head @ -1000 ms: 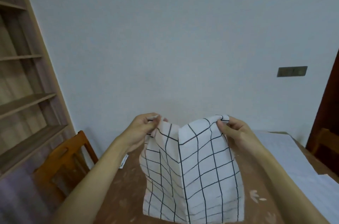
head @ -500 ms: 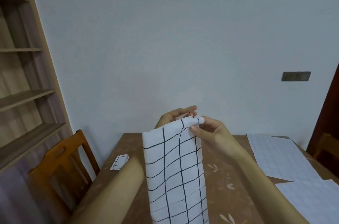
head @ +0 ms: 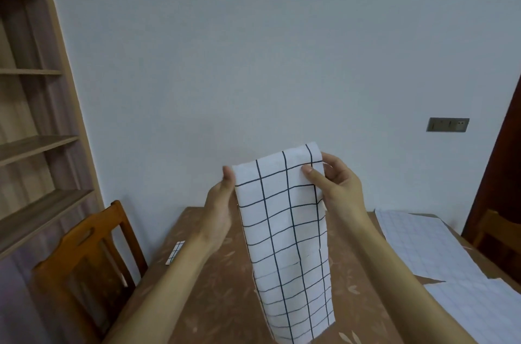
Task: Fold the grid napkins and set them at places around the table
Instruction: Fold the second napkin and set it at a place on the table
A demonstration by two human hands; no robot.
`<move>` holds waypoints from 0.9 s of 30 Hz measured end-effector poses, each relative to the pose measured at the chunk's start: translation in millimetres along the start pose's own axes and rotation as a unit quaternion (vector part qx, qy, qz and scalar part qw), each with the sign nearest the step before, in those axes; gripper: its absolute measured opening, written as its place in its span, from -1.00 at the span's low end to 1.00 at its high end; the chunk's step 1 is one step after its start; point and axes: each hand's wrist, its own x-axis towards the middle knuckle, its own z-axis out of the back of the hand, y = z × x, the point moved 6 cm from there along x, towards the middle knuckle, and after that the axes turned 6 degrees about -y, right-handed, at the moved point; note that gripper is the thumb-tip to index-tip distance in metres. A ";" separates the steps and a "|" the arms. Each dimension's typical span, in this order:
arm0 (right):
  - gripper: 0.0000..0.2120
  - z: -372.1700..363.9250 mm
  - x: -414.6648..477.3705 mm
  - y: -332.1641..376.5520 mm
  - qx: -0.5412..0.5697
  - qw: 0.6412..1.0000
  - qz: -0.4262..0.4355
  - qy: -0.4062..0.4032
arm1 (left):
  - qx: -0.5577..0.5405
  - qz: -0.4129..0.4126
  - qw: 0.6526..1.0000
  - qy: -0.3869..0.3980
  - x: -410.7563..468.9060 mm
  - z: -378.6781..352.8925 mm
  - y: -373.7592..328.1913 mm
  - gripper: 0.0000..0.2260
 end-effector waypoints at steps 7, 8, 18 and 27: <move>-0.56 -13.9 -0.8 -2.2 -0.088 0.989 -0.025 0.112 | 0.094 -0.082 0.987 -0.102 1.2 13.1 -15.1 -0.83; -0.57 -15.6 -2.3 -3.8 -0.101 0.984 -0.046 0.141 | 0.095 -0.080 0.987 -0.098 2.2 13.8 -17.3 -0.86; -0.64 -12.1 3.3 -6.0 -0.117 0.990 -0.027 0.077 | 0.095 -0.061 0.989 -0.097 3.7 25.9 -20.9 -0.92; -0.57 -15.0 -1.4 3.0 -0.163 0.980 0.030 0.107 | 0.102 -0.071 0.986 -0.114 -1.3 25.7 -19.2 -0.83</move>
